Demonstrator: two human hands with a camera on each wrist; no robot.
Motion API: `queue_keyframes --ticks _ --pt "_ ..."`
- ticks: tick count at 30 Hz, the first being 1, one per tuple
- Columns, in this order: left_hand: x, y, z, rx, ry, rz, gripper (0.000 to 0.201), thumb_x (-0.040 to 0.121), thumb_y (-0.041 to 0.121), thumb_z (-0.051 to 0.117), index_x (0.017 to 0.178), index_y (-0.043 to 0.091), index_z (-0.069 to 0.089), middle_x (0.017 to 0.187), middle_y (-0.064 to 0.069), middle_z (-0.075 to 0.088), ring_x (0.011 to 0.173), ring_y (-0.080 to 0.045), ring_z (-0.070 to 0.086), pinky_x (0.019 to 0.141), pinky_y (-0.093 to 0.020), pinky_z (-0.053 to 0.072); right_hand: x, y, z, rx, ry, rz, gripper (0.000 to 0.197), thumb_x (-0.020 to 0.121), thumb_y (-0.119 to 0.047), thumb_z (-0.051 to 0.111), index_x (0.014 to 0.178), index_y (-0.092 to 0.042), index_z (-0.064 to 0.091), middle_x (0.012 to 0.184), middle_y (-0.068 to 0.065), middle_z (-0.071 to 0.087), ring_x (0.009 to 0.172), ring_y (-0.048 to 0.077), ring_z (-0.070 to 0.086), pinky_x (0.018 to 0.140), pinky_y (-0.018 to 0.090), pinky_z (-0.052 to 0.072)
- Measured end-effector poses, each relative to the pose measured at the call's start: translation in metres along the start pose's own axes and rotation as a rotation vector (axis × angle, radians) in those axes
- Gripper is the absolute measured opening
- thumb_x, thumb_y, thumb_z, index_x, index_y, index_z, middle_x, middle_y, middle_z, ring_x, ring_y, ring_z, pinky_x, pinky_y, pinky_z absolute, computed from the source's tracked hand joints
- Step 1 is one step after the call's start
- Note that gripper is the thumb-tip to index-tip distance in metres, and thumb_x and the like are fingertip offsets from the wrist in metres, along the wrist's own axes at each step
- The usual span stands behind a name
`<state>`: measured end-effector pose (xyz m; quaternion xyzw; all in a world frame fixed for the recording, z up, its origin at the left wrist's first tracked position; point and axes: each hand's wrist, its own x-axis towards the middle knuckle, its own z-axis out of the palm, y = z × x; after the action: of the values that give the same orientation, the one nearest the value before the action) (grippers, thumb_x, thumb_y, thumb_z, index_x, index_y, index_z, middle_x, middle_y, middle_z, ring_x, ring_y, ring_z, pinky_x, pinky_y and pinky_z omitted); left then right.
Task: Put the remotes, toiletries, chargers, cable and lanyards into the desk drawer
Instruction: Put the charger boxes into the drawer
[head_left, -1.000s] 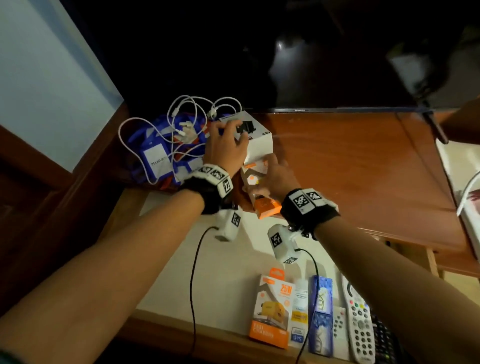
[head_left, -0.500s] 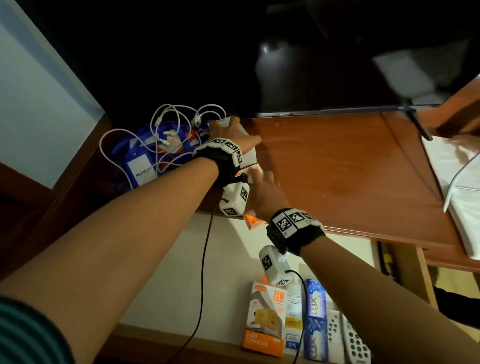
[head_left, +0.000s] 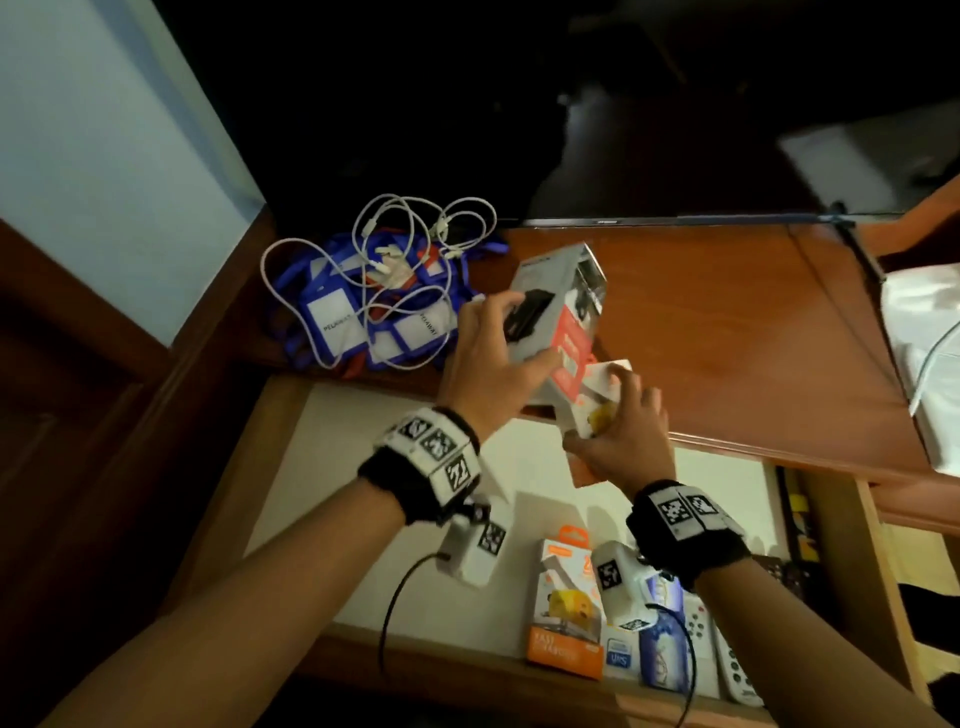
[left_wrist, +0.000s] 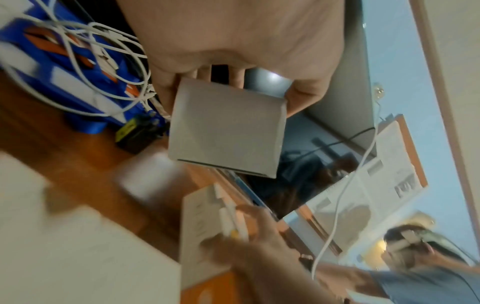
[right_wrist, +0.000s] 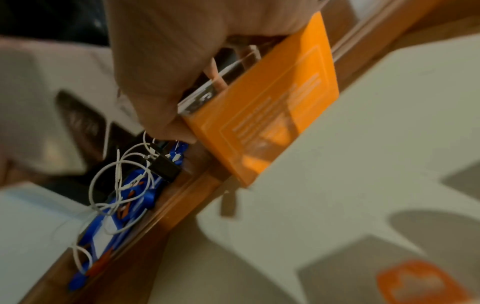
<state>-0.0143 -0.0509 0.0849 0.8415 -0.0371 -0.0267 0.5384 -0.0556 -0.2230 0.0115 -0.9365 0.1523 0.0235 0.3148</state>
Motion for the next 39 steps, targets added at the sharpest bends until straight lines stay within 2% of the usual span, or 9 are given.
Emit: queue_keyframes --ticks 3,7,12,15,18,21,24,30,39 --pt "-0.043 -0.028 -0.016 -0.004 -0.117 0.055 0.064 0.067 0.038 0.065 0.126 0.027 0.042 0.122 0.003 0.037 0.109 -0.014 0.051 0.087 -0.029 0.051 -0.022 0.008 0.005 0.187 0.117 0.073 0.085 0.05 -0.037 0.076 0.125 -0.019 0.038 0.111 0.011 0.048 0.107 0.036 0.046 0.091 0.047 0.043" --pt "-0.086 -0.067 -0.035 0.034 -0.224 0.035 0.059 0.069 0.039 0.064 0.123 0.029 0.042 0.12 0.011 0.035 0.107 -0.01 0.054 0.084 -0.031 0.056 -0.058 0.012 0.025 0.198 0.125 0.112 0.089 0.055 -0.029 0.08 0.131 -0.019 0.035 0.119 0.013 0.049 0.11 0.036 0.043 0.094 0.044 0.039" --pt "-0.108 -0.102 -0.06 0.157 -0.289 0.035 0.063 0.067 0.042 0.063 0.124 0.031 0.039 0.127 0.012 0.031 0.105 -0.012 0.056 0.085 -0.036 0.055 -0.088 0.004 0.059 0.31 0.031 0.259 0.103 0.06 -0.026 0.08 0.14 -0.039 0.017 0.13 0.017 0.046 0.117 0.037 0.044 0.098 0.054 0.041" --pt "-0.117 -0.121 -0.075 0.234 -0.294 0.016 0.065 0.064 0.042 0.062 0.124 0.031 0.04 0.127 0.012 0.03 0.101 -0.014 0.057 0.085 -0.035 0.052 -0.097 -0.009 0.072 0.275 -0.04 0.27 0.105 0.062 -0.028 0.078 0.143 -0.044 0.014 0.127 0.02 0.044 0.116 0.04 0.043 0.098 0.049 0.04" --pt "-0.122 -0.141 -0.087 0.298 -0.303 -0.072 0.07 0.061 0.044 0.06 0.126 0.032 0.038 0.128 0.011 0.027 0.101 -0.018 0.057 0.086 -0.037 0.051 -0.103 -0.02 0.08 0.215 -0.108 0.284 0.1 0.066 -0.032 0.075 0.142 -0.051 0.012 0.122 0.021 0.043 0.112 0.041 0.045 0.096 0.046 0.04" --pt "-0.125 -0.158 -0.091 0.393 -0.338 -0.209 0.072 0.065 0.046 0.062 0.129 0.037 0.031 0.135 0.007 0.022 0.104 -0.024 0.055 0.089 -0.037 0.05 -0.106 -0.026 0.091 0.087 -0.196 0.256 0.098 0.068 -0.042 0.072 0.141 -0.055 0.008 0.12 0.019 0.042 0.111 0.042 0.045 0.097 0.05 0.041" --pt "-0.126 -0.169 -0.086 0.48 -0.389 -0.273 0.075 0.07 0.043 0.067 0.131 0.038 0.025 0.14 0.002 0.017 0.109 -0.029 0.054 0.091 -0.036 0.048 -0.106 -0.029 0.103 -0.077 -0.275 0.201 0.096 0.067 -0.05 0.07 0.142 -0.051 0.011 0.123 0.019 0.04 0.115 0.043 0.044 0.097 0.049 0.041" --pt "-0.119 -0.175 -0.06 0.67 -0.501 -0.414 0.096 0.065 0.04 0.072 0.14 0.041 0.012 0.146 -0.004 0.01 0.118 -0.034 0.046 0.095 -0.041 0.047 -0.093 -0.025 0.122 -0.301 -0.49 0.149 0.094 0.059 -0.057 0.074 0.136 -0.042 0.023 0.126 0.019 0.041 0.115 0.041 0.044 0.095 0.044 0.043" --pt "-0.114 -0.168 -0.029 0.873 -0.709 -0.507 0.123 0.063 0.04 0.081 0.145 0.04 -0.012 0.145 -0.013 0.006 0.11 -0.041 0.052 0.087 -0.043 0.049 -0.09 -0.018 0.129 -0.305 -0.555 0.125 0.098 0.055 -0.058 0.08 0.134 -0.03 0.028 0.129 0.016 0.031 0.113 0.043 0.05 0.095 0.046 0.047"
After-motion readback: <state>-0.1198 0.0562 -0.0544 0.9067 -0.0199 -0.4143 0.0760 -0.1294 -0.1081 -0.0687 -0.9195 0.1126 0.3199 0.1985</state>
